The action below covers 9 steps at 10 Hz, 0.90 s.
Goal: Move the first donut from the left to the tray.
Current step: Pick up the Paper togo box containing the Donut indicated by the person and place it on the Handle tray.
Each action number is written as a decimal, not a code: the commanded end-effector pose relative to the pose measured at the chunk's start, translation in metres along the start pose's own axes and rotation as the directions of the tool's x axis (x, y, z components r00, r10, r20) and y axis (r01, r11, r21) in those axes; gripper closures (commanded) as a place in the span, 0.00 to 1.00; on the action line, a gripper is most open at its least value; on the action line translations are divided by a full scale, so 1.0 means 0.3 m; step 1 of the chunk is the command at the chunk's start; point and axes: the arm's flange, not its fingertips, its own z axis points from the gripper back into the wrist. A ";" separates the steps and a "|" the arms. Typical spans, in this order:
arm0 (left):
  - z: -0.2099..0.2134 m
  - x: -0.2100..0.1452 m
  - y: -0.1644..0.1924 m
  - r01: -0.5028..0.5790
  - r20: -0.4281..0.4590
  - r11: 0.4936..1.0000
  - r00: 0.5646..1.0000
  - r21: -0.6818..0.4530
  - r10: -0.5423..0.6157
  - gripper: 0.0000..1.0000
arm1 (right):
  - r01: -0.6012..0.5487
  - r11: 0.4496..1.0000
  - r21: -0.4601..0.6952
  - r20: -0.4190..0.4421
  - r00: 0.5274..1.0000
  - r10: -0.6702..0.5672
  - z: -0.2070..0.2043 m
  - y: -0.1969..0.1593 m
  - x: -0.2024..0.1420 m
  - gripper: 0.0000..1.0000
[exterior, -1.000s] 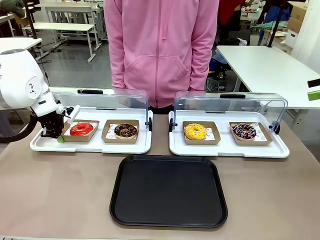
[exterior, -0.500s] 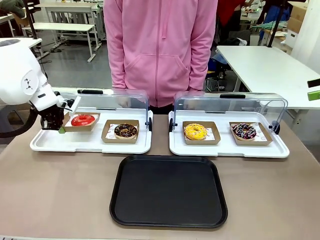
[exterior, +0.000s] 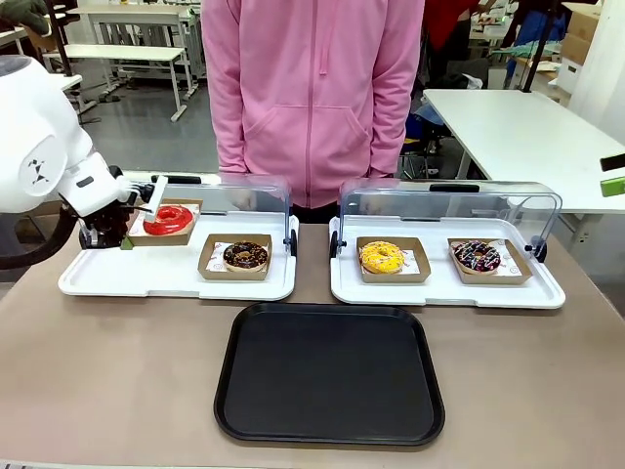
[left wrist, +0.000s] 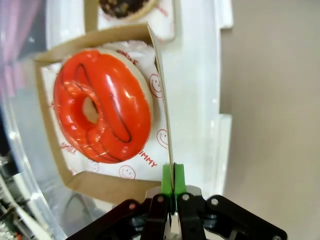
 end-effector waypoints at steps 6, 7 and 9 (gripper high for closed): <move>0.113 0.291 -0.343 0.117 0.060 0.993 0.992 -0.028 -0.115 0.98 | -0.026 1.000 -0.004 0.037 0.999 0.026 -0.006 -0.009 0.003 0.00; 0.144 0.345 -0.383 0.115 0.057 0.993 0.992 -0.021 -0.114 0.98 | -0.026 1.000 -0.004 0.037 0.999 0.026 -0.006 -0.009 0.003 0.00; 0.142 0.464 -0.437 0.170 0.090 0.983 0.982 -0.071 -0.164 0.98 | -0.026 1.000 -0.004 0.037 0.999 0.026 -0.006 -0.009 0.003 0.00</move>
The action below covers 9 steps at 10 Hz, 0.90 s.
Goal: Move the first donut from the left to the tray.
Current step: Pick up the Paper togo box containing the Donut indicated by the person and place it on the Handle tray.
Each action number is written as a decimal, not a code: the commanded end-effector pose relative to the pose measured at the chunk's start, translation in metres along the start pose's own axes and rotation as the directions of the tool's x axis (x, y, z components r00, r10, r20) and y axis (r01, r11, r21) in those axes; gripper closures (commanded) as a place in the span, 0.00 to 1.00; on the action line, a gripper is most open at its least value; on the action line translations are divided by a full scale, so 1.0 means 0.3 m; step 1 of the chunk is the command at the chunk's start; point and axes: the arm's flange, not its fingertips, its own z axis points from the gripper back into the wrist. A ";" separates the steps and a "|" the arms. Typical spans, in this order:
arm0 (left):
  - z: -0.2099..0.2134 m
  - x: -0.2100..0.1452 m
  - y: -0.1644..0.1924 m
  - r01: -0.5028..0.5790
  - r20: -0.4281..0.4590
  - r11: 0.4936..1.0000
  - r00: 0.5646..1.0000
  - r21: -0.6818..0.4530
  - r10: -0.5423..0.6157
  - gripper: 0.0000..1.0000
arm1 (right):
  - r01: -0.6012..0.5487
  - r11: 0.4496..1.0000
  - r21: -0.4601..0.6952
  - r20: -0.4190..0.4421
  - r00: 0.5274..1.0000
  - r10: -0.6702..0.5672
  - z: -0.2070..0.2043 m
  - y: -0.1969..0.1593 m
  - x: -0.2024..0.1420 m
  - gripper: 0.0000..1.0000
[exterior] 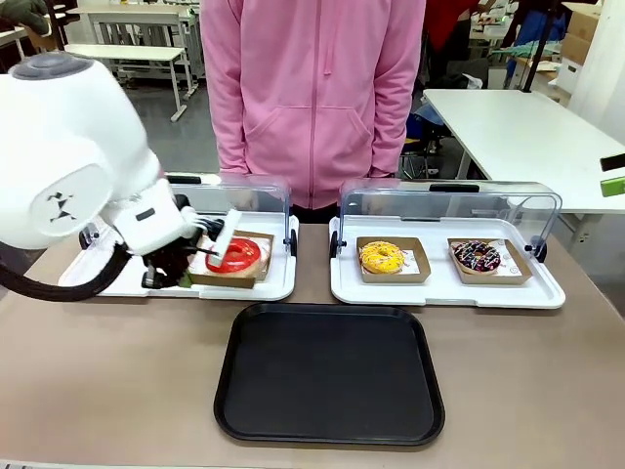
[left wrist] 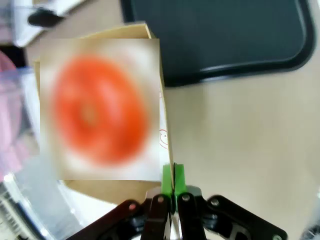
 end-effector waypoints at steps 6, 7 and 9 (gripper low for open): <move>0.012 0.137 -0.051 0.067 0.011 0.998 0.998 0.002 -0.067 0.98 | -0.025 1.000 -0.004 0.038 0.999 0.025 -0.006 -0.008 0.002 0.00; 0.019 0.168 -0.064 0.074 0.014 0.997 0.997 0.006 -0.074 0.98 | -0.025 1.000 -0.004 0.038 0.999 0.025 -0.006 -0.008 0.002 0.00; -0.087 0.315 -0.099 0.085 -0.022 0.996 0.996 0.030 -0.084 0.98 | -0.025 1.000 -0.004 0.038 0.999 0.025 -0.006 -0.008 0.002 0.00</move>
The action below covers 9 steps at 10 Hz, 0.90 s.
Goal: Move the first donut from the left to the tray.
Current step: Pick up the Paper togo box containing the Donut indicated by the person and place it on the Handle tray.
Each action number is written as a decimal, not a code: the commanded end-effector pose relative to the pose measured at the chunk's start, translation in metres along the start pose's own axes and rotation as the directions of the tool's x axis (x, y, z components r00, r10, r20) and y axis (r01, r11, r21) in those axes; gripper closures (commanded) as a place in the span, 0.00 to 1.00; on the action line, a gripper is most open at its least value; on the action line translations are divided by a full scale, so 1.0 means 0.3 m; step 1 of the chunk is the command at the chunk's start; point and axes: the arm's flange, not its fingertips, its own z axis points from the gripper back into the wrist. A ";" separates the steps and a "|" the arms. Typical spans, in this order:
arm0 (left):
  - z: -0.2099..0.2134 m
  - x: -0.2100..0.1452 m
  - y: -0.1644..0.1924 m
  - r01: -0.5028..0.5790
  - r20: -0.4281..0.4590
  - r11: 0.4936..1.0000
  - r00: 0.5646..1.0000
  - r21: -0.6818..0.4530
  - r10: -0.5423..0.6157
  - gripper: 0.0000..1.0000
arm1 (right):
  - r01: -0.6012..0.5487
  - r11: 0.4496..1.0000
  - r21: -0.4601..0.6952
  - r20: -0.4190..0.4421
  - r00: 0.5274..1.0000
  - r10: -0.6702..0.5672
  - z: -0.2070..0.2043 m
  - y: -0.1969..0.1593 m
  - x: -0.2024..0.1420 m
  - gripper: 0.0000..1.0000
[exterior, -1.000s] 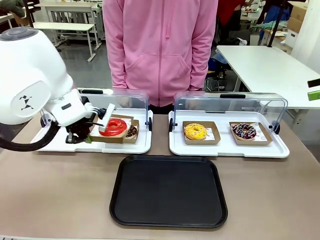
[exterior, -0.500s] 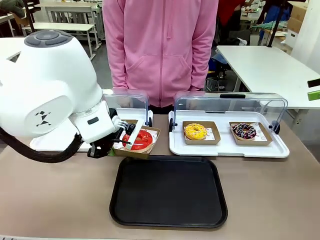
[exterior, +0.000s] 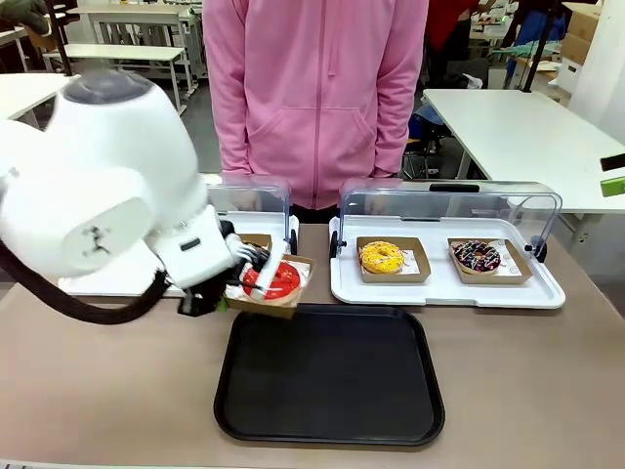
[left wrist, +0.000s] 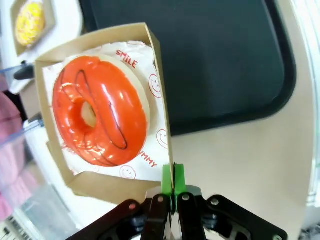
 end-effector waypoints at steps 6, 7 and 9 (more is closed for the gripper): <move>-0.228 0.323 -0.127 -0.096 0.054 0.992 0.994 0.084 0.091 0.98 | -0.025 1.000 -0.004 0.038 0.999 0.025 -0.005 -0.008 0.002 0.00; -0.242 0.343 -0.125 -0.145 0.053 0.988 0.989 0.056 0.142 0.98 | -0.025 1.000 -0.004 0.038 0.999 0.025 -0.005 -0.008 0.002 0.00; -0.262 0.367 -0.139 -0.166 0.070 0.986 0.984 0.036 0.163 0.98 | -0.025 1.000 -0.004 0.038 0.999 0.025 -0.005 -0.008 0.002 0.00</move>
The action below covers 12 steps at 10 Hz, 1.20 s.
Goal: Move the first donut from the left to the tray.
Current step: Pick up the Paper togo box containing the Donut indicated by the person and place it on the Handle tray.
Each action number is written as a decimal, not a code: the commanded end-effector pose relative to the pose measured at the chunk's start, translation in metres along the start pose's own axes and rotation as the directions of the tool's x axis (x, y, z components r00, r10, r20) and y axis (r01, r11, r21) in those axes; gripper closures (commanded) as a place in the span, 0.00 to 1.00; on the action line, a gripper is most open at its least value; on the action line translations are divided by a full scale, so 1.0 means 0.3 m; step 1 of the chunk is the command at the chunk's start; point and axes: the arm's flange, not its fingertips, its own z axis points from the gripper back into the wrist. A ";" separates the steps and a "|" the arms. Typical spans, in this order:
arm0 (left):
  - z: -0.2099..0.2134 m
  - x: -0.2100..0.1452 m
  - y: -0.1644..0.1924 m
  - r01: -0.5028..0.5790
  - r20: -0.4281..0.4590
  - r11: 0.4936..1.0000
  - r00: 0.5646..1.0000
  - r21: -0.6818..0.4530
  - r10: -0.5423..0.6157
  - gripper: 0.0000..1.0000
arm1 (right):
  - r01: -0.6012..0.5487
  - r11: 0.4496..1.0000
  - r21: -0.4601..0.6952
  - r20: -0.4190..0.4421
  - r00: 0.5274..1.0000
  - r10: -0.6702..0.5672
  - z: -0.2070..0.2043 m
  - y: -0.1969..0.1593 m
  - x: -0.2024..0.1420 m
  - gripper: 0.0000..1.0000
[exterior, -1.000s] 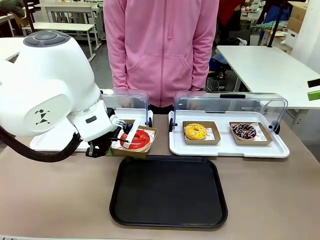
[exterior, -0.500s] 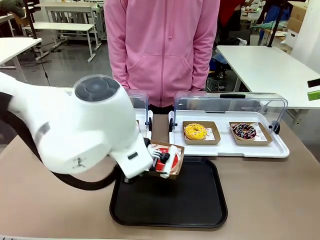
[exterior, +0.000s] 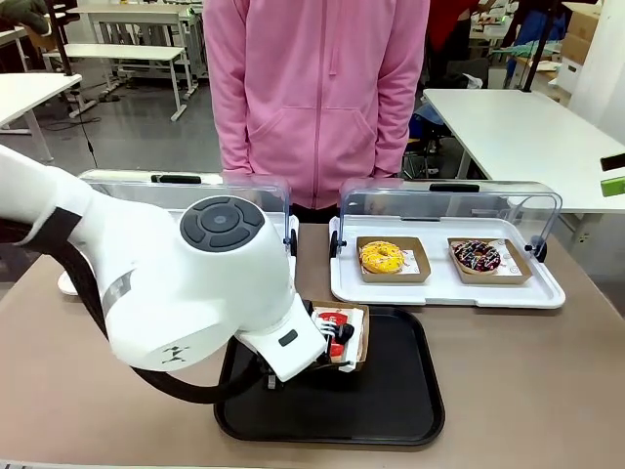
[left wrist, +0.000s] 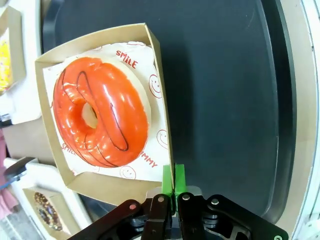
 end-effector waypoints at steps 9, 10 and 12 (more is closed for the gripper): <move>-0.092 0.067 -0.038 -0.001 -0.008 0.998 1.000 -0.062 0.001 0.42 | -0.025 1.000 -0.004 0.038 0.999 0.025 -0.006 -0.008 0.002 0.00; -0.078 0.065 -0.035 -0.010 -0.007 0.998 1.000 -0.059 0.009 0.42 | -0.025 1.000 -0.004 0.038 0.999 0.025 -0.006 -0.008 0.002 0.00; 0.003 0.059 -0.018 -0.039 0.015 0.997 0.999 -0.061 0.040 0.39 | -0.025 1.000 -0.004 0.038 0.999 0.025 -0.006 -0.008 0.002 0.00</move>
